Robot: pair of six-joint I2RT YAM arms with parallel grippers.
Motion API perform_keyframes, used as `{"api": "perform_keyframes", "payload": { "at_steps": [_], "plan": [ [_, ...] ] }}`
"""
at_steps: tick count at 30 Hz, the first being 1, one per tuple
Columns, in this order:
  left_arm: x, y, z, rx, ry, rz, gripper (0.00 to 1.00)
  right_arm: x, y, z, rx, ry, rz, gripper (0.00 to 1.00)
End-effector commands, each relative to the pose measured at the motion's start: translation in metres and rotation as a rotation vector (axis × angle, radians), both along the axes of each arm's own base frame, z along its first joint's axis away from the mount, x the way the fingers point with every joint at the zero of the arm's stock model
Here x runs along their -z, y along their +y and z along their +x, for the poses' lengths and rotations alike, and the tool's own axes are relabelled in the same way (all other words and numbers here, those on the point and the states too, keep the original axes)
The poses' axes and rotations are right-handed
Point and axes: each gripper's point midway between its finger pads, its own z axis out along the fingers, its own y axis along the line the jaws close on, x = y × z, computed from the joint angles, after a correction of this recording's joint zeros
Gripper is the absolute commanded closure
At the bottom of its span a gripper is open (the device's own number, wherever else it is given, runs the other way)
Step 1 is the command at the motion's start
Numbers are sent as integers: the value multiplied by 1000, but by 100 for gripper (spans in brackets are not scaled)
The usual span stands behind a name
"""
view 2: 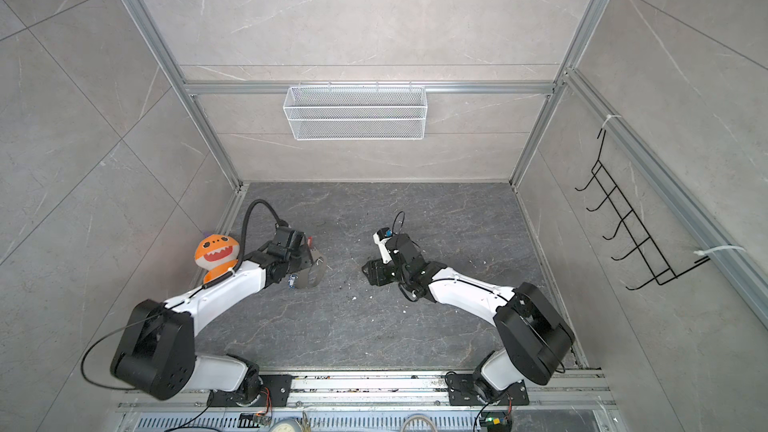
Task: Remove the keys from the keyring
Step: 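Lower the right gripper and grasp the keyring plate's ring edge near the blue tag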
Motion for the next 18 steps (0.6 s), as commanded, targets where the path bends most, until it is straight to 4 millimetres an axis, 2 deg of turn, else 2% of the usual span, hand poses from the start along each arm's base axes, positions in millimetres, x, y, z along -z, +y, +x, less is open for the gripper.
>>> {"api": "perform_keyframes", "payload": {
  "at_steps": [1, 4, 8, 14, 18],
  "plan": [
    [-18, 25, -24, -127, -43, -18, 32, -12, 49, -15, -165, -40, 38, 36],
    [-44, 42, -40, -189, -113, -16, 25, -11, 86, -25, -245, -55, 39, 36],
    [-62, 63, -67, -292, -190, -50, 25, -3, 132, -30, -310, -78, 36, 36],
    [-82, 69, -88, -293, -314, -146, 24, 7, 191, -26, -395, -94, 88, 40],
    [-89, 66, -96, -262, -347, -185, 24, 23, 222, -19, -428, -83, 95, 37]
  ]
}}
